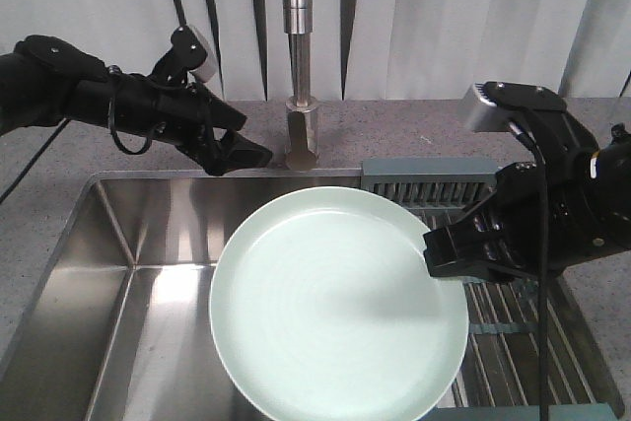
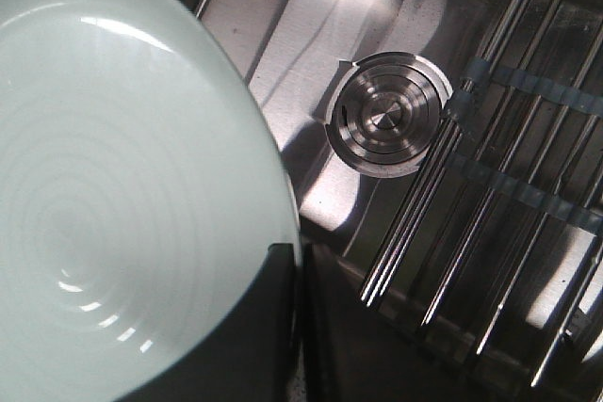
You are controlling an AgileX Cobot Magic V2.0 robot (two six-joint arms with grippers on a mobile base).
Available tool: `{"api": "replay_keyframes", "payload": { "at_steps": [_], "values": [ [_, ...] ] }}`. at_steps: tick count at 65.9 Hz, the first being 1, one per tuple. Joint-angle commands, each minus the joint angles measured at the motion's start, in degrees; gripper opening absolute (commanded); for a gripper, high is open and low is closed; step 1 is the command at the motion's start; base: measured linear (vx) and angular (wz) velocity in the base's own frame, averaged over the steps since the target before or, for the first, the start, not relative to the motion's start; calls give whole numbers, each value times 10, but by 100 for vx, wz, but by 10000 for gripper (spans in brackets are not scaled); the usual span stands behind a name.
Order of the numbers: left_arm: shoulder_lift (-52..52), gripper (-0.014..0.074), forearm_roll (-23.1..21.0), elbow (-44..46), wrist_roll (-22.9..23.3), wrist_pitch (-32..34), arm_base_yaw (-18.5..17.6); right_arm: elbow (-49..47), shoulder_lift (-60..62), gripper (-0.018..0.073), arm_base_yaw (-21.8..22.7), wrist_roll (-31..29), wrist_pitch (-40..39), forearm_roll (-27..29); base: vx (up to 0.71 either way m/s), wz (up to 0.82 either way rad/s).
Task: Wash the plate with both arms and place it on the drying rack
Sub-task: 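Raise the left arm and move its gripper toward the faucet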
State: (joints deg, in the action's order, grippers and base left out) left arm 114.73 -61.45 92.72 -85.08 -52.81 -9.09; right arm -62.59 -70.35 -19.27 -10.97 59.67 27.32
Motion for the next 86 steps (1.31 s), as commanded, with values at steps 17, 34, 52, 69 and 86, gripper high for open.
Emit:
{"api": "replay_keyframes", "payload": {
  "at_steps": [17,34,52,69,86],
  "values": [
    [-12,590,-154,26,-120,-16,-22,-15,16,-9,0,-2,-17,17,0,0],
    [-7,590,-199,26,-170,26,-50,-15,16,-9,0,-2,-17,17,0,0],
    [-7,590,-195,24,-169,9,-57,-15,16,-9,0,-2,-17,17,0,0],
    [-7,590,-149,24,-148,-36,-57,-15,16,-9,0,-2,-17,17,0,0],
    [-8,590,-139,24,-147,-99,-57,-15,16,-9,0,-2,-17,17,0,0]
  ]
}}
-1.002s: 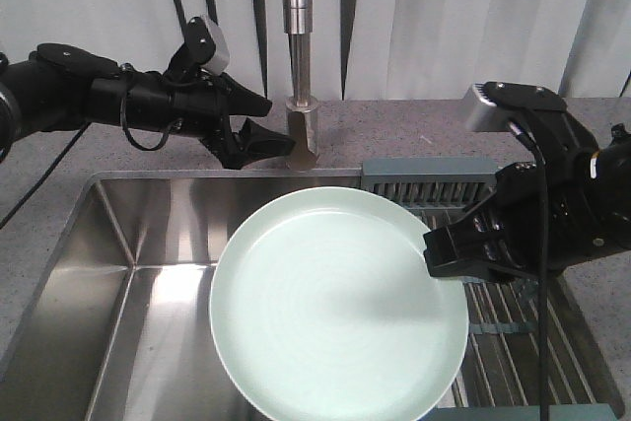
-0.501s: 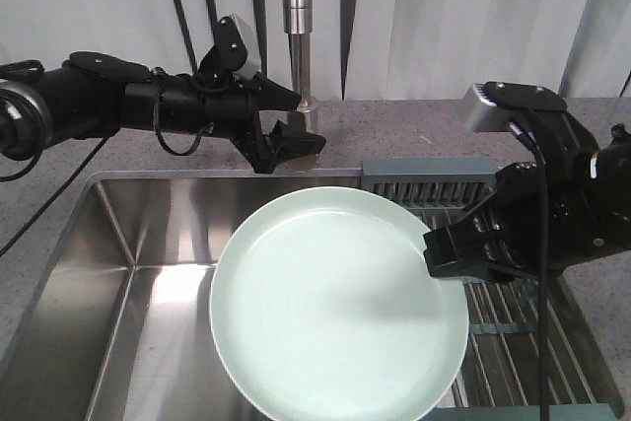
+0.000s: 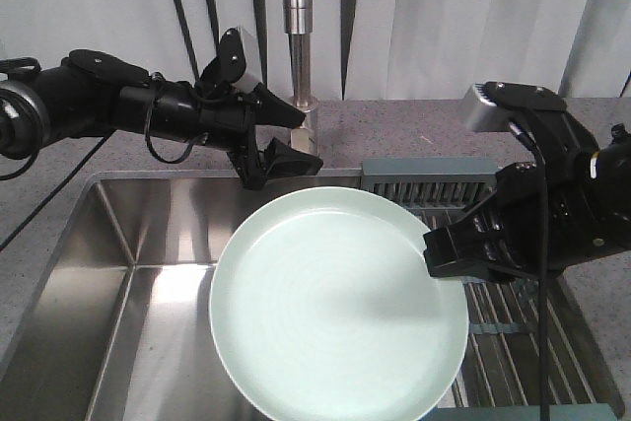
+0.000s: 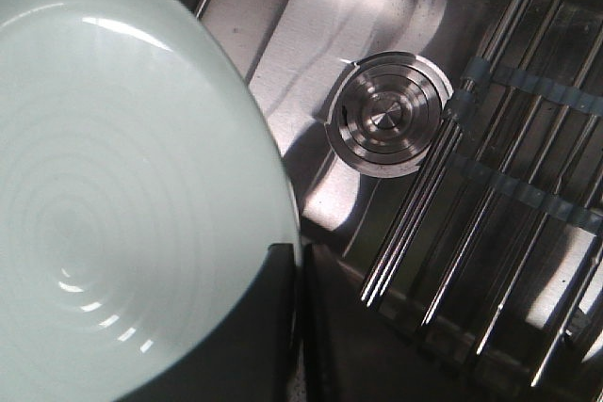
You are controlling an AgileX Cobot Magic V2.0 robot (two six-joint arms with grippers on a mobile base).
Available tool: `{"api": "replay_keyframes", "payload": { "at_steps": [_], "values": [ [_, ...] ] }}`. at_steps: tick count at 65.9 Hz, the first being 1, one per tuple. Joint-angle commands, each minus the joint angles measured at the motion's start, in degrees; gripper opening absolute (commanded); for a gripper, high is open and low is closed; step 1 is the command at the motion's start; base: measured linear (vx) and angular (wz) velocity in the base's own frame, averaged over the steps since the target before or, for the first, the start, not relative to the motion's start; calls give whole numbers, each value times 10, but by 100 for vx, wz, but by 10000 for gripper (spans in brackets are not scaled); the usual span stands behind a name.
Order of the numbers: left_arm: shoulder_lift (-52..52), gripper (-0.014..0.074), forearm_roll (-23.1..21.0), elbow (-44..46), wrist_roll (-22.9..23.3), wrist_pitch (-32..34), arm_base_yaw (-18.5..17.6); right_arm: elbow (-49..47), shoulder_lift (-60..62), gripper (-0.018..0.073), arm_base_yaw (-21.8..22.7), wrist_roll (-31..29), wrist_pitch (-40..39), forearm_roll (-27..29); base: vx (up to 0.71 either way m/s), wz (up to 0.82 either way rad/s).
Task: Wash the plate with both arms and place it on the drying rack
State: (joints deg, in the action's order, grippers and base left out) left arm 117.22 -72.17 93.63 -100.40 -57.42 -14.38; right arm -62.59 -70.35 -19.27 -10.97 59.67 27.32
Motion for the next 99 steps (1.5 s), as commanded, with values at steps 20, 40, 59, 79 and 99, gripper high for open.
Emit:
{"api": "replay_keyframes", "payload": {
  "at_steps": [20,40,59,79,99],
  "values": [
    [-41,590,-32,15,42,-50,0,-15,16,-9,0,-2,-17,17,0,0],
    [-106,534,75,15,247,6,32,-15,16,-9,0,-2,-17,17,0,0],
    [-179,459,269,15,538,31,56,-15,16,-9,0,-2,-17,17,0,0],
    [-246,459,539,12,820,21,56,-15,16,-9,0,-2,-17,17,0,0],
    [-388,459,585,-172,859,107,56,-15,16,-9,0,-2,-17,17,0,0]
  ]
}}
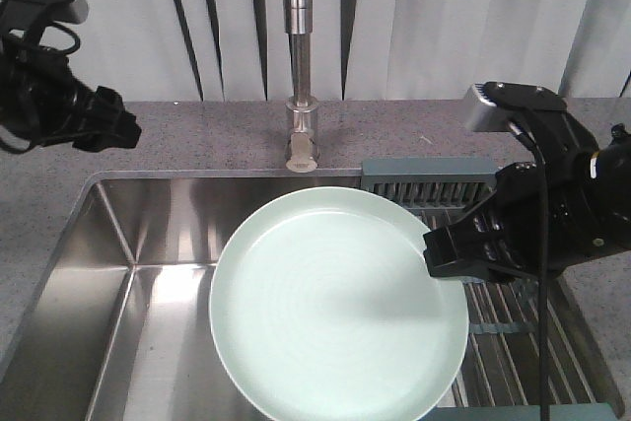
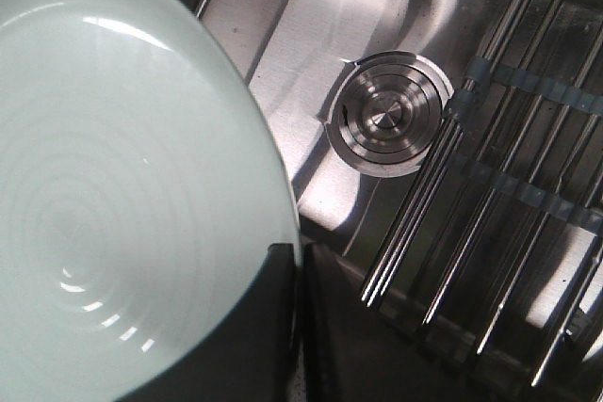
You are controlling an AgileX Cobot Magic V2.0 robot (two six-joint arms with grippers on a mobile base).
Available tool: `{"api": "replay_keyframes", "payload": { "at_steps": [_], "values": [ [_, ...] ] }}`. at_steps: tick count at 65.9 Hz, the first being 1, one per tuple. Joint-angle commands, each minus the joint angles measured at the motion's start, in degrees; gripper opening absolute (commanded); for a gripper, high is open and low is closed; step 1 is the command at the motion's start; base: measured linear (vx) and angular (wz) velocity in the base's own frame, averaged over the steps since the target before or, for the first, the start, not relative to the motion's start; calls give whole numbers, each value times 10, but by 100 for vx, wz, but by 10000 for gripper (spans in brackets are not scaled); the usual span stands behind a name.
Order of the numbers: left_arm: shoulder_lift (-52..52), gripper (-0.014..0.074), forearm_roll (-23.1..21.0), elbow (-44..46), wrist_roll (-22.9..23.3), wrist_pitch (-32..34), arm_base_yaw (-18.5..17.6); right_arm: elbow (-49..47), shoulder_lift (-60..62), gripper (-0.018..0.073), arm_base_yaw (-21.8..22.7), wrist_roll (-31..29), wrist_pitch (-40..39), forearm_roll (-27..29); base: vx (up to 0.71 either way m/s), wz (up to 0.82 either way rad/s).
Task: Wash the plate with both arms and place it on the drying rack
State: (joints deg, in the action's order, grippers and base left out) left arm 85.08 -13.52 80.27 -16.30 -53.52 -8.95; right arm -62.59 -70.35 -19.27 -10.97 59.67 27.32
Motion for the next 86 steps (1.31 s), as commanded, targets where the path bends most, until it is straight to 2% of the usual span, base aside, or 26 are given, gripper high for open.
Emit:
{"api": "replay_keyframes", "payload": {
  "at_steps": [1,12,20,41,61,86],
  "values": [
    [-75,459,-1,-48,20,74,2,-15,16,-9,0,-2,-17,17,0,0],
    [-168,459,26,-149,61,113,2,-15,16,-9,0,-2,-17,17,0,0],
    [-232,459,47,-207,83,116,2,-15,16,-9,0,-2,-17,17,0,0],
    [-391,459,101,-338,179,116,2,-15,16,-9,0,-2,-17,17,0,0],
    [-495,459,101,-412,178,113,2,-15,16,-9,0,-2,-17,17,0,0],
    [-500,459,101,-418,178,112,2,-15,16,-9,0,-2,-17,17,0,0]
  ]
}}
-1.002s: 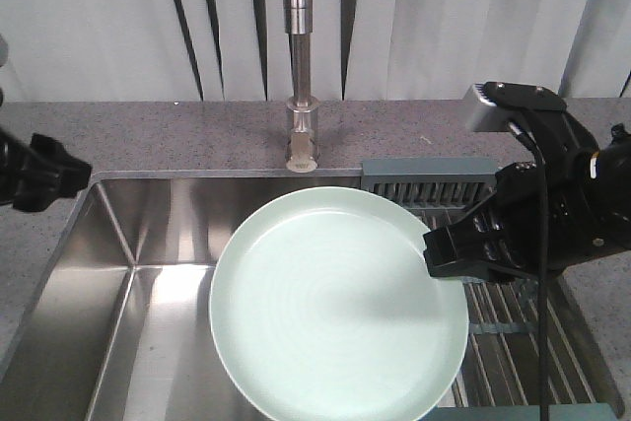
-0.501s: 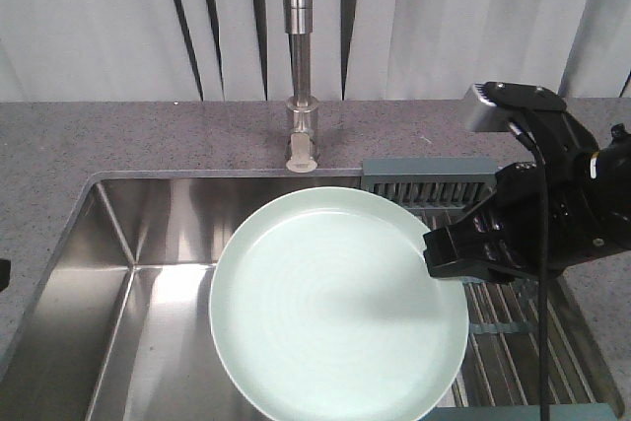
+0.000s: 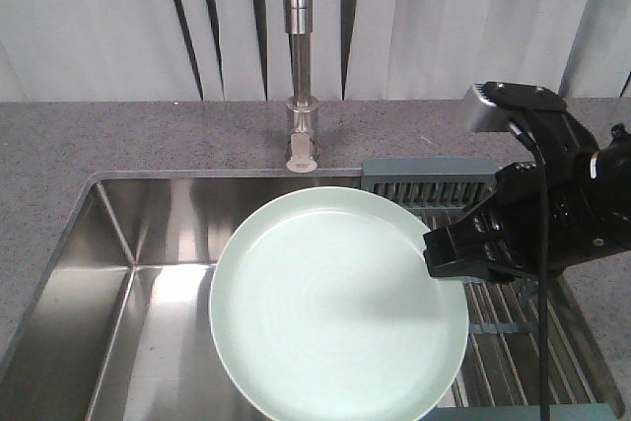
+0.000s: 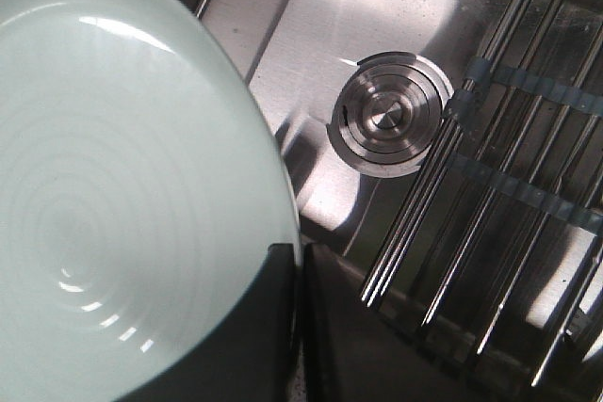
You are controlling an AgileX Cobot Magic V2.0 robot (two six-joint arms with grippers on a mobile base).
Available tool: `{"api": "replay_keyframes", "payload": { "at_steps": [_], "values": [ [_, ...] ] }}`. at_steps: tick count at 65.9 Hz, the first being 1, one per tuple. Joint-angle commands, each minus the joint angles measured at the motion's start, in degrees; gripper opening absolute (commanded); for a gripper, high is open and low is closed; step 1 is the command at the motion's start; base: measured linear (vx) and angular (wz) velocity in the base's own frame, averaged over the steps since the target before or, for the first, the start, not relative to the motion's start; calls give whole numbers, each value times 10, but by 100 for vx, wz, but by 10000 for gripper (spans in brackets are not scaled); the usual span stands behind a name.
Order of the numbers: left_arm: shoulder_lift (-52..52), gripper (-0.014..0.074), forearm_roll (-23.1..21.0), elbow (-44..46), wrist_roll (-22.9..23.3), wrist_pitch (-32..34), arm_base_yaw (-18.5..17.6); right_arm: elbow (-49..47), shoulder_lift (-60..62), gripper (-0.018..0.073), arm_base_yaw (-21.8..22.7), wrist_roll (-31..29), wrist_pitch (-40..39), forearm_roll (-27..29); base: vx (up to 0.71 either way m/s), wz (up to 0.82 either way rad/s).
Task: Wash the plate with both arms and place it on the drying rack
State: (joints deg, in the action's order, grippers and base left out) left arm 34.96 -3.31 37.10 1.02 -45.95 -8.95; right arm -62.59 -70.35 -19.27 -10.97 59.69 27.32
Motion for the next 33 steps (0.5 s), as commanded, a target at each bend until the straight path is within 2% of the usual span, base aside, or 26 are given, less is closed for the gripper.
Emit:
{"api": "replay_keyframes", "payload": {
  "at_steps": [1,25,33],
  "values": [
    [1,459,-2,14,5,36,2,-15,16,-9,0,-2,-18,17,0,0],
    [1,459,-2,14,5,36,2,-15,16,-9,0,-3,-21,16,0,0],
    [1,459,-2,14,5,36,2,-15,16,-9,0,-25,-21,1,0,0]
  ]
}}
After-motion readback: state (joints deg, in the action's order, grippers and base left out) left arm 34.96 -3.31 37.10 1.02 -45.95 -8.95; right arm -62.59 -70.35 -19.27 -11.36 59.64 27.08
